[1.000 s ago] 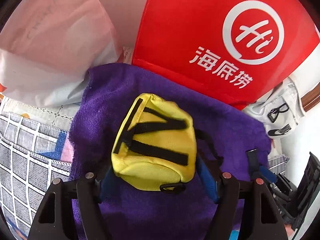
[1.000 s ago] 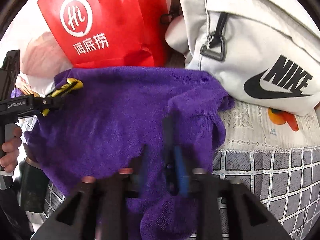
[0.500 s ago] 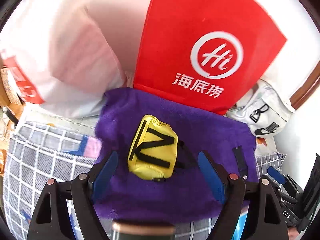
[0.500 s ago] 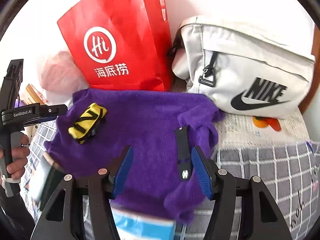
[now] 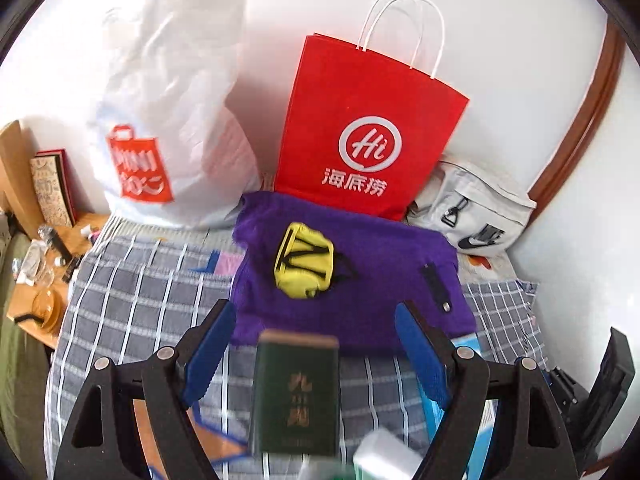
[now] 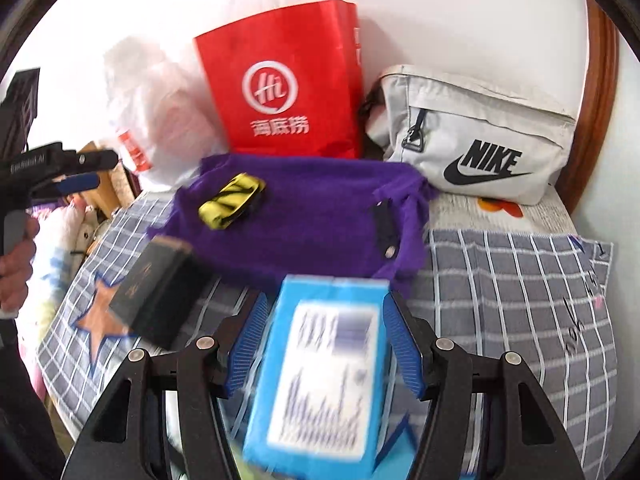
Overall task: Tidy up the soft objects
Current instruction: 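Grasp the white tissue with the left tool while the right tool returns to the gloves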
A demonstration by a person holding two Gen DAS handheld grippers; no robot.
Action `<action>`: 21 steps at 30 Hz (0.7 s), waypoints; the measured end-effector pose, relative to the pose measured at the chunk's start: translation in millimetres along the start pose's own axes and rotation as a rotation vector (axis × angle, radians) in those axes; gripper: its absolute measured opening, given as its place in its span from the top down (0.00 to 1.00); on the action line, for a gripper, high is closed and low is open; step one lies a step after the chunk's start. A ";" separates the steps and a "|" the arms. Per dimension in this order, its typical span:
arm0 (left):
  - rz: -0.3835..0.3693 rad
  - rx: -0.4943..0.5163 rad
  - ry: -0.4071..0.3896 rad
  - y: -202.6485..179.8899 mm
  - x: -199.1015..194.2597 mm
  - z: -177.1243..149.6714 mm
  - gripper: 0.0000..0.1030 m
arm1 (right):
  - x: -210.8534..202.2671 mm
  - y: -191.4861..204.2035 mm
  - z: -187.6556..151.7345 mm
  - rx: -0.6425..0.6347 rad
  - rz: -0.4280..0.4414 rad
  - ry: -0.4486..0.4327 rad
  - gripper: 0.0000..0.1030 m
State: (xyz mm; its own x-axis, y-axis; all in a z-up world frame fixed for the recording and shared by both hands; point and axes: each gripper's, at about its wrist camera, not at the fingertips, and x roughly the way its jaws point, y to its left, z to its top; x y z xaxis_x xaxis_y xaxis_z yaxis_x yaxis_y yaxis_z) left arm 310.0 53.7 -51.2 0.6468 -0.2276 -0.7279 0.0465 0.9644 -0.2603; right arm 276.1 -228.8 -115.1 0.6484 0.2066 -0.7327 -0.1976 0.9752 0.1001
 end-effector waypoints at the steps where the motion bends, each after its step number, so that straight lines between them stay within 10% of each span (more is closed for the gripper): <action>1: 0.002 -0.002 0.000 1.3 -4.1 -5.5 0.22 | -3.9 3.4 -6.2 -0.005 0.005 0.003 0.42; 21: 0.099 0.012 0.119 47.5 -28.7 -184.2 0.22 | -67.8 42.0 -121.1 0.027 0.036 -0.002 0.42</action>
State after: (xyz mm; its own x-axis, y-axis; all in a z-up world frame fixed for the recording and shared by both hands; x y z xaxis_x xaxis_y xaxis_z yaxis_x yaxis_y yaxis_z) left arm 153.4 81.3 -159.5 0.5536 -0.1447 -0.8201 -0.0034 0.9844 -0.1760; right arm 134.8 -211.5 -142.7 0.6423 0.2422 -0.7272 -0.2014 0.9688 0.1447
